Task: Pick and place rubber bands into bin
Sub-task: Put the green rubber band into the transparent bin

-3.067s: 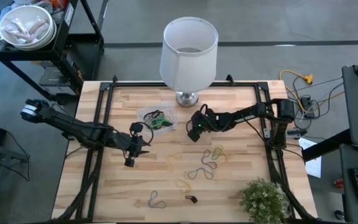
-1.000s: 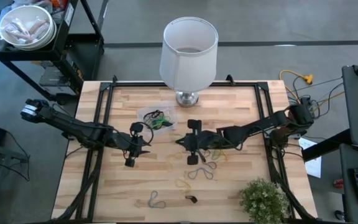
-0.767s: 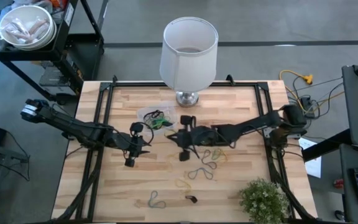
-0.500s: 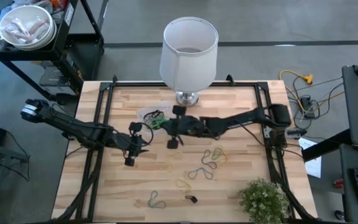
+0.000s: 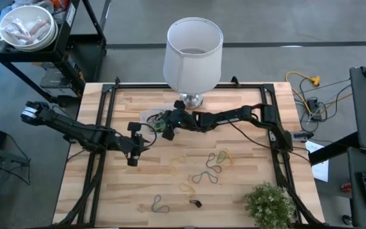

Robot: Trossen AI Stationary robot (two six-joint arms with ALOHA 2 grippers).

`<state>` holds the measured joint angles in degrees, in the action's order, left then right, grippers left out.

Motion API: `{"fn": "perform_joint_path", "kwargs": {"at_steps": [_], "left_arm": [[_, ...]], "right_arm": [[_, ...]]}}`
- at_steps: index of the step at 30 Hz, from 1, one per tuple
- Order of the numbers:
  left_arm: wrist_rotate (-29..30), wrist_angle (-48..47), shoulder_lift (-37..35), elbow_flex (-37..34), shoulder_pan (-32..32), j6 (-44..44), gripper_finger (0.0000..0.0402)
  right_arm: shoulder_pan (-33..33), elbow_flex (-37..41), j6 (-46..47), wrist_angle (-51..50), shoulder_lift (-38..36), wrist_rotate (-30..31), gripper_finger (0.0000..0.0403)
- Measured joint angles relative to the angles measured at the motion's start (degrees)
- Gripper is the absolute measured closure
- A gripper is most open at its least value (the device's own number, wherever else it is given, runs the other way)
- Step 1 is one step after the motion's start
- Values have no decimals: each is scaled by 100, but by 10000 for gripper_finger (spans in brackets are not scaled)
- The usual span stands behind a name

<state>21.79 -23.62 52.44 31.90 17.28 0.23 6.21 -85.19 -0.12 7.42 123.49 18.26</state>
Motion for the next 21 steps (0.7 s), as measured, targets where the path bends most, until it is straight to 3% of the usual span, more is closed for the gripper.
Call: {"fn": "perform_joint_path", "kwargs": {"at_steps": [13, 21], "left_arm": [[1, 16, -1, 0, 0, -104, 292], [1, 18, -1, 0, 2, -120, 292]], "right_arm": [[19, 10, 149, -171, 2, 142, 389], [19, 13, 142, -309, 2, 120, 316]]}}
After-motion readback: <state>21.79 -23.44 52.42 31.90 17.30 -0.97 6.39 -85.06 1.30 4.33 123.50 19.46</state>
